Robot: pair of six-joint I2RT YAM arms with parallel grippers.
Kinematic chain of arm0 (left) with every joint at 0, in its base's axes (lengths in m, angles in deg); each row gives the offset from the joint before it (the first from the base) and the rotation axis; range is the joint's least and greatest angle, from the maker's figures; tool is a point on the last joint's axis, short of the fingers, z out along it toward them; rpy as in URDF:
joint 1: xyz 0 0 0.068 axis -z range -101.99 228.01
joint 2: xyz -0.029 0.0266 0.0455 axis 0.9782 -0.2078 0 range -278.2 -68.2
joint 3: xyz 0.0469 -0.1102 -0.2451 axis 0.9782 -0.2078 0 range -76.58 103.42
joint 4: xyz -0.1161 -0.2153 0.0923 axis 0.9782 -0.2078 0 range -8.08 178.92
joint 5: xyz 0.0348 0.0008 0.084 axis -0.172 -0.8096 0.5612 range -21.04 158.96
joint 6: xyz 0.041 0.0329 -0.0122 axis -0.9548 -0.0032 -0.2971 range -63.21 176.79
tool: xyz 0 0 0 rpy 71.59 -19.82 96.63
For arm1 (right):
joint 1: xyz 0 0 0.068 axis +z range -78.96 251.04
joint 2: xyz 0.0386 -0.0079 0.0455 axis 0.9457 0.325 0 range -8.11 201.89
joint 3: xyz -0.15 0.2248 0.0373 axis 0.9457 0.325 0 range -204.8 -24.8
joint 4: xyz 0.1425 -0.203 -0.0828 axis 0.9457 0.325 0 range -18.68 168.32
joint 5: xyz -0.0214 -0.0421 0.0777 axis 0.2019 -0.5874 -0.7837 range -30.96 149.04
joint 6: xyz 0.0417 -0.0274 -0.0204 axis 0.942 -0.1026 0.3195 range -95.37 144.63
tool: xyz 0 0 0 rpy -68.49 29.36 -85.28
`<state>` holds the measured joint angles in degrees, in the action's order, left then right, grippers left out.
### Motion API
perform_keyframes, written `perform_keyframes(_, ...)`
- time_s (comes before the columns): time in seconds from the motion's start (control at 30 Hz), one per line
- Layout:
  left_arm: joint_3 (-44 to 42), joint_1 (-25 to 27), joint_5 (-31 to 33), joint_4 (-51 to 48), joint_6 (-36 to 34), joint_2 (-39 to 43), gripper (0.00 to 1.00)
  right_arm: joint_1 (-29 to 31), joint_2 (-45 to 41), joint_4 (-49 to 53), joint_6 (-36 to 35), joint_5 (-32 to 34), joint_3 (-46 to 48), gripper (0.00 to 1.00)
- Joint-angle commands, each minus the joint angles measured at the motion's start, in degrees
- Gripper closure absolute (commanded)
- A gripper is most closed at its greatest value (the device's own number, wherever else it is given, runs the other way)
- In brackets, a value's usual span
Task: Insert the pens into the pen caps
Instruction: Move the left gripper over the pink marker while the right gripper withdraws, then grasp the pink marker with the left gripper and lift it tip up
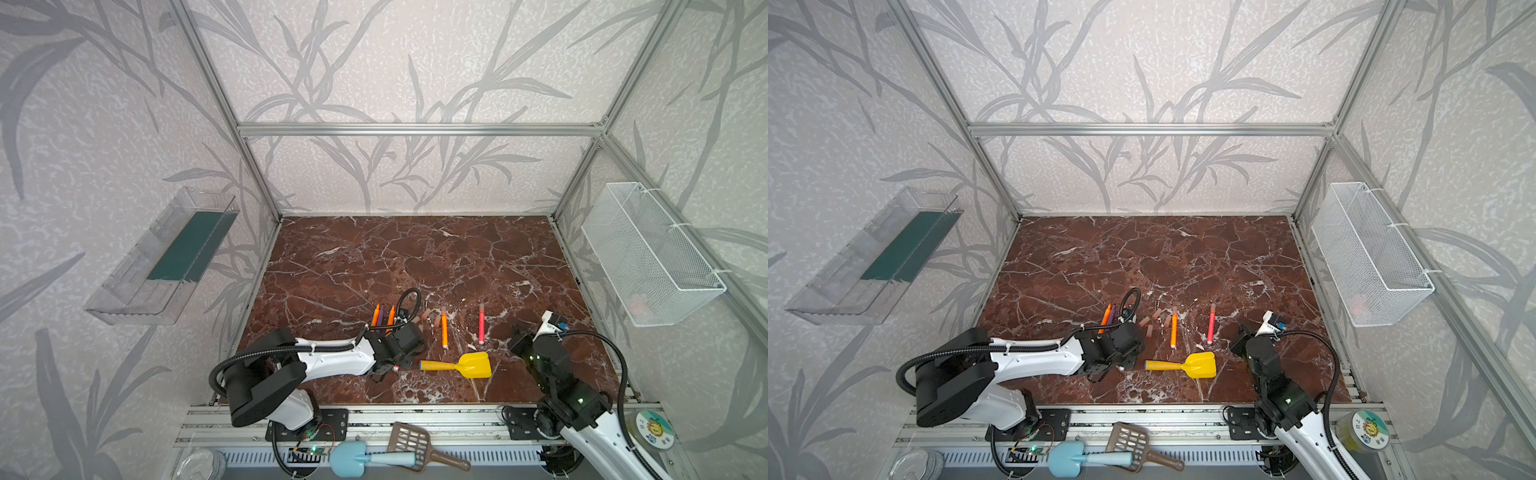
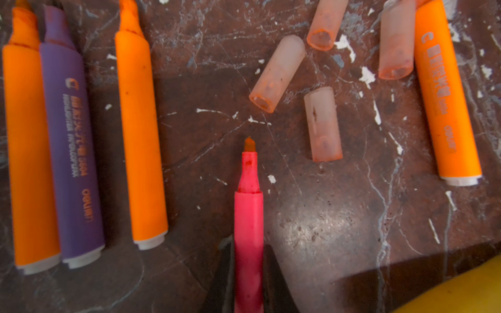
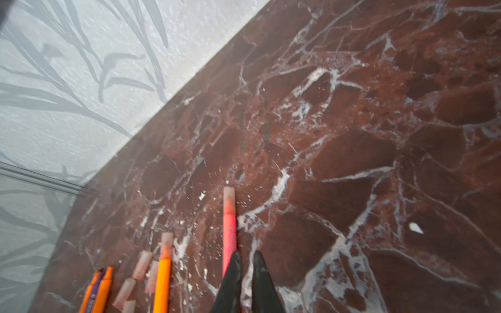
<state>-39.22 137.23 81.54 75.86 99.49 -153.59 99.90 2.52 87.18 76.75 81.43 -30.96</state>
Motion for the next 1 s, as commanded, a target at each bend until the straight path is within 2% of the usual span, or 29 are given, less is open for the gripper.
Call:
perform_keyframes(0.0,-1.0,-0.1,1.1,-7.9,1.2,-0.9,0.91,-0.1,-1.4,1.4,3.9,-0.3,5.4,0.90)
perform_keyframes(0.13,-1.2,-0.9,-0.4,-6.8,0.6,0.6,0.97,0.1,0.7,0.7,0.8,3.0,4.5,0.89)
perform_keyframes(0.37,0.7,-3.9,-3.2,-6.0,-0.5,7.0,1.00,0.1,5.1,-3.7,-4.2,7.2,3.1,0.78)
perform_keyframes(0.43,1.1,-4.4,-2.5,-4.4,-0.3,9.6,1.00,0.0,5.8,-0.9,-5.3,8.7,0.5,0.75)
perform_keyframes(0.47,1.1,-4.6,-2.2,-2.6,-0.6,11.1,1.00,0.1,5.8,0.0,-6.6,8.5,-0.6,0.70)
perform_keyframes(0.57,3.9,-5.9,-1.6,-1.0,-1.2,13.3,1.00,0.0,4.7,5.1,-8.2,7.1,-4.2,0.65)
perform_keyframes(0.67,7.9,-6.8,-2.9,0.6,-3.3,13.7,1.00,0.1,2.7,5.0,-9.2,2.7,-5.8,0.59)
perform_keyframes(0.73,8.1,-6.9,-6.1,5.3,-5.3,13.5,1.00,0.1,3.1,3.1,-10.4,-3.8,-7.7,0.54)
perform_keyframes(0.87,2.8,-6.8,-15.3,23.6,-10.8,11.7,1.00,0.1,6.6,-6.1,-11.4,-21.0,-9.8,0.44)
perform_keyframes(0.97,0.1,-6.7,-18.2,34.5,-13.2,9.6,1.00,1.2,10.6,-13.6,-8.8,-25.9,-9.5,0.42)
